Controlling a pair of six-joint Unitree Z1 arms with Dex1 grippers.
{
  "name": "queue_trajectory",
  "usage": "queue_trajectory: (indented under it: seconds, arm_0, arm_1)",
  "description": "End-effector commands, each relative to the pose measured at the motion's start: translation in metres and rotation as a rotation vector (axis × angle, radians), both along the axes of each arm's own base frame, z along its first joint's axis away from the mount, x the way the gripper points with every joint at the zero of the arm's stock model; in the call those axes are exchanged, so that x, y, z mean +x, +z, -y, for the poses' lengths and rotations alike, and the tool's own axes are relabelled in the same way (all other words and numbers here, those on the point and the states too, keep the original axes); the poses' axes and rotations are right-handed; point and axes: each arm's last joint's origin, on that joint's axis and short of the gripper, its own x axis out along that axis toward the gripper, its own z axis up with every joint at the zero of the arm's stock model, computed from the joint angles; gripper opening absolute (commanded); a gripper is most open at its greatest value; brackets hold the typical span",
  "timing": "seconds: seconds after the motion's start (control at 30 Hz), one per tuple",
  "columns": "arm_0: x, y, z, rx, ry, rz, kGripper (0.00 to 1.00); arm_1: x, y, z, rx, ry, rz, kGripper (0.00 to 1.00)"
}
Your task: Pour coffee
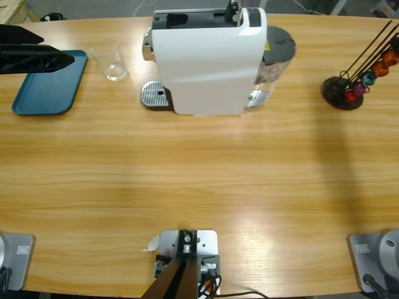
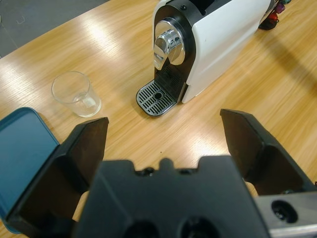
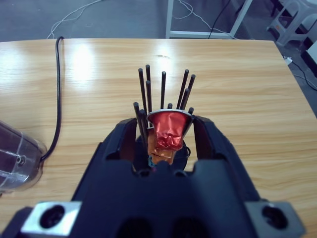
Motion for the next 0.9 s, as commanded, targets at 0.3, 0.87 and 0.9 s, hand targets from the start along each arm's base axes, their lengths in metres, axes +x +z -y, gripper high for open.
queue_trajectory:
  seconds: [0.3,0.87,0.9]
  arm_0:
    - [0.003,-0.017,0.004,0.030,0.009,-0.042,0.982]
    - [0.001,-0.020,0.002,0.026,0.013,-0.049,0.982]
    - [0.000,-0.020,0.002,0.026,0.012,-0.050,0.982]
  arm_1:
    - [-0.005,-0.013,0.003,-0.009,0.001,-0.041,0.425]
    - [-0.014,-0.006,0.003,-0.017,0.016,-0.020,0.260]
    - [-0.013,-0.005,0.003,-0.017,0.015,-0.019,0.260]
